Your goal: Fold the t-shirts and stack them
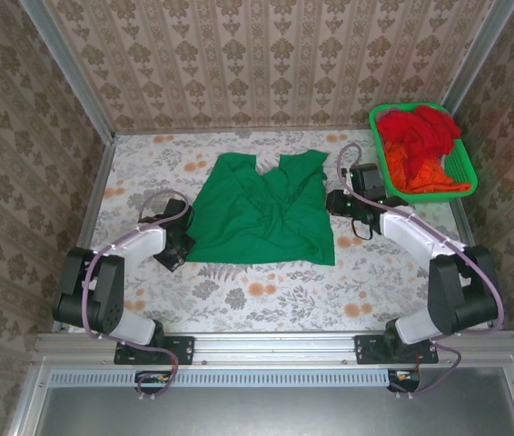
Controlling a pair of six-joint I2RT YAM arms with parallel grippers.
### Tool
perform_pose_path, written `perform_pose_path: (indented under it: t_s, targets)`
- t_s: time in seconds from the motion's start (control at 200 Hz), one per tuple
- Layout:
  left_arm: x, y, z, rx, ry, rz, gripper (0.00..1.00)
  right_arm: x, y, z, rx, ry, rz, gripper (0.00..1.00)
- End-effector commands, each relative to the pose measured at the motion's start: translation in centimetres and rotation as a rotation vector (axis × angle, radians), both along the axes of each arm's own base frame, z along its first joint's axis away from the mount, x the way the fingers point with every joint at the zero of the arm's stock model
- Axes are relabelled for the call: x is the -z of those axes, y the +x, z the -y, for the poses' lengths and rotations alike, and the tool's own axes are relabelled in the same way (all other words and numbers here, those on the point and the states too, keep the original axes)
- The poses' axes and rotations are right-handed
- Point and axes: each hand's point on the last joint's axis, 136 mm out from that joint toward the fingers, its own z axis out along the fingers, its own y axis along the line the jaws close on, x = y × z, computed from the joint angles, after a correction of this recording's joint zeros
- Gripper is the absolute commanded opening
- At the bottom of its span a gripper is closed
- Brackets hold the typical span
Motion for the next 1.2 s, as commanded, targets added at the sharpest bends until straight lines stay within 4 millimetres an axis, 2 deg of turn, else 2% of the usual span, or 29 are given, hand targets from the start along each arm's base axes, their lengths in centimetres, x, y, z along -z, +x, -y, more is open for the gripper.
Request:
perform_pose_path:
  t_s: [0.0,0.16,0.285,0.4,0.66,0.76,0.87,1.0,1.08,1.1,1.14,1.17,1.195]
  targets:
    - [0.1,-0.2,-0.8,0.001,0.028,-0.01,0.0,2.4,0.3,-0.2,-0.029,-0.027,-0.105,0.55]
    - [0.1,-0.3,-0.6,-0.004,0.016,-0.007,0.0,4.8,2.0,-0.7,-0.031,-0.027,-0.153,0.52]
    - [0.1,-0.3,-0.5,-0.003,0.011,-0.001,0.0,6.7,2.5,-1.2,-0.039,-0.017,-0.212,0.46]
    - [0.1,-0.3,-0.6,-0.001,0.013,-0.003,0.0,7.5,2.5,-1.3,-0.04,-0.012,-0.238,0.39]
    - [-0.1,0.0,-0.4,0.008,0.008,0.008,0.0,9.0,1.5,-1.5,-0.075,-0.016,-0.303,0.4]
    - [-0.1,0.1,-0.3,0.012,0.006,0.008,0.0,9.3,1.4,-1.8,-0.085,-0.004,-0.317,0.33]
    - [-0.1,-0.1,-0.4,0.011,0.008,0.003,0.0,8.5,1.2,-1.8,-0.084,0.003,-0.304,0.16]
    - [-0.3,-0.2,-0.5,0.007,0.012,0.008,0.0,6.3,0.5,-1.5,-0.079,0.007,-0.258,0.0]
    - [-0.5,-0.1,-0.6,0.004,0.014,0.016,0.0,5.0,-0.1,-1.5,-0.079,0.019,-0.228,0.01]
    - [-0.5,-0.1,-0.6,0.004,0.015,0.017,0.0,4.7,-0.3,-1.5,-0.081,0.021,-0.222,0.04]
    - [-0.5,-0.1,-0.6,0.005,0.015,0.018,0.0,4.3,-0.8,-1.4,-0.078,0.023,-0.21,0.18]
    - [-0.5,0.0,-0.6,0.005,0.015,0.019,0.0,4.1,-1.0,-1.3,-0.077,0.023,-0.205,0.18]
    - [-0.5,0.0,-0.6,0.004,0.014,0.02,0.0,3.9,-1.2,-1.3,-0.082,0.023,-0.201,0.12]
